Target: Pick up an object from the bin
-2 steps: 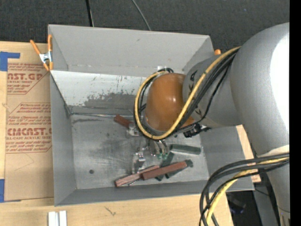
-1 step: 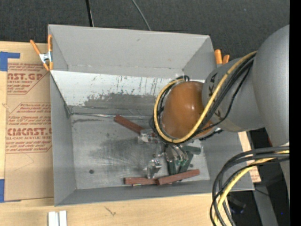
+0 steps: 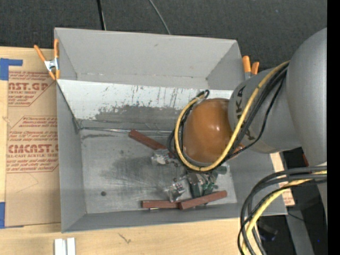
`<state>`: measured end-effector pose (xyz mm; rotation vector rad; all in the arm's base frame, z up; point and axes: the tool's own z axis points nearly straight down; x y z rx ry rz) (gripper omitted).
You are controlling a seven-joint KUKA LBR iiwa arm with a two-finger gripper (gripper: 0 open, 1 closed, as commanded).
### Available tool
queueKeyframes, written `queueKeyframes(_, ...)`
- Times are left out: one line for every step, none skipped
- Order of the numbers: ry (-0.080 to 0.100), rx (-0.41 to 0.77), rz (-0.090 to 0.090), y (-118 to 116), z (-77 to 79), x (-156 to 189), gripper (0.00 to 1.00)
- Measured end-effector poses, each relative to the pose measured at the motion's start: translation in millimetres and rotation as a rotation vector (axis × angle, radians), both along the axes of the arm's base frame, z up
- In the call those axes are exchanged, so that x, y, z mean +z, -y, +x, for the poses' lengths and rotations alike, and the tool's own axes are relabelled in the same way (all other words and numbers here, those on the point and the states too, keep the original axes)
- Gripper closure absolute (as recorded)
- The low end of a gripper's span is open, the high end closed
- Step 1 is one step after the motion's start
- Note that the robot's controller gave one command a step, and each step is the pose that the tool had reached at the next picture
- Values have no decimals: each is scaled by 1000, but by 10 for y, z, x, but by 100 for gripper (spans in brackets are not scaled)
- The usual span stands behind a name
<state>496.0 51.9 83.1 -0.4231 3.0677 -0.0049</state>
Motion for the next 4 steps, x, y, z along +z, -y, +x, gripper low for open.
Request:
queueKeyframes(-24, 11, 1, 483, 88, -6, 0)
queueKeyframes(-50, -19, -2, 482, -32, 556, 0)
queueKeyframes(-35, 86, -5, 932, -78, 329, 0)
queueKeyframes(-51, 203, -8, 305, -145, -117, 100)
